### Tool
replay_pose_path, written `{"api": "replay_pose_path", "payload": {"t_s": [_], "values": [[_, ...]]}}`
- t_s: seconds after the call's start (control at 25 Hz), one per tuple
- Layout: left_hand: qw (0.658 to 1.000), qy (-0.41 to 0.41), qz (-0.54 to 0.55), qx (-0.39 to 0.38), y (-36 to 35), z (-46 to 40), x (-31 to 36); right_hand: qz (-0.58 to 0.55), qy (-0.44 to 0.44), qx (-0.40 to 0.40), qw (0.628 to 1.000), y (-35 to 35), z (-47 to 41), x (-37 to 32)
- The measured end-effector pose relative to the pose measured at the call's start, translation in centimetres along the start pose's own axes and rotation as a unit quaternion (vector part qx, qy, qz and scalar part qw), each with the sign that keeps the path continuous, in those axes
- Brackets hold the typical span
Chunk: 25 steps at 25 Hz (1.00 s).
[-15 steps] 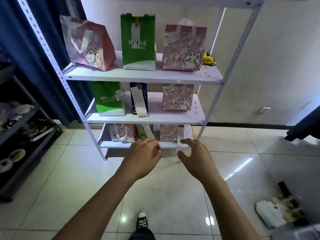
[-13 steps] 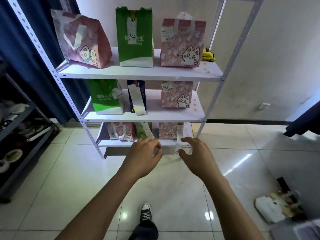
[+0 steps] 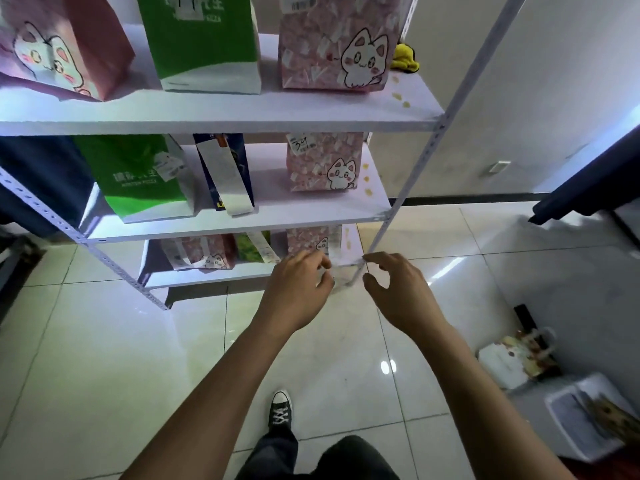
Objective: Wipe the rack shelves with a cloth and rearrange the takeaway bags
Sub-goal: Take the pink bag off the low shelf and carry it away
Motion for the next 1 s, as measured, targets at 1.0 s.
{"api": "replay_pose_path", "payload": {"t_s": [1.0], "values": [[0.953, 0.263, 0.149, -0.02, -28.0, -24.3, -21.9, -0.162, -0.071, -0.08, 0.981, -23.7, -33.1, 22.7]]}}
Point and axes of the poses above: each hand's wrist, its own z-axis away from the middle knuckle, its own y-axis out of the back of the hand, x = y × z, the point moved 1 cm from there along -z, towards the middle knuckle, and after that the axes turned 6 degrees about -x, right-handed, at the moved point
